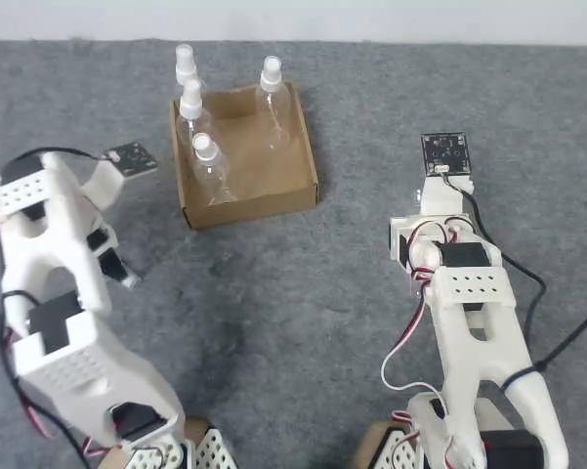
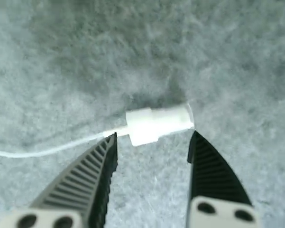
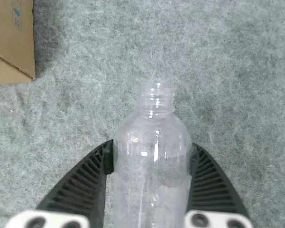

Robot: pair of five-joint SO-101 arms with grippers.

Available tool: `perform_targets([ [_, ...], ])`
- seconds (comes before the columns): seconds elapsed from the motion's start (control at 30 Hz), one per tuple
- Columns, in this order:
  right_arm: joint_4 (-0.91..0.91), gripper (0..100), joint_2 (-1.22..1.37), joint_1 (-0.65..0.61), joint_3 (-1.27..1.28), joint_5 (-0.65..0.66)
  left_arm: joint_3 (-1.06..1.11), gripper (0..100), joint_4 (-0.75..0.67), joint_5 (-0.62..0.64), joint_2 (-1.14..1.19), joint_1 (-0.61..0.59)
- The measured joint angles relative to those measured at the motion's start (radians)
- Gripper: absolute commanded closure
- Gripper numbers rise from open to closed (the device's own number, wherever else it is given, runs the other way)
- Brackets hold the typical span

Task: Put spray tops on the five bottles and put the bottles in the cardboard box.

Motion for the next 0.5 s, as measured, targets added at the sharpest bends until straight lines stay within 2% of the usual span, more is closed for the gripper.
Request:
perform_targets([
  [0.23,0.000,88.0,0.000,0.000,0.000,0.000,-0.035,77,0.052,-0.074,0.000,-0.021],
  [0.5,0.000,88.0,0.000,0.000,0.000,0.000,-0.035,77,0.075,-0.218,0.000,-0.057],
])
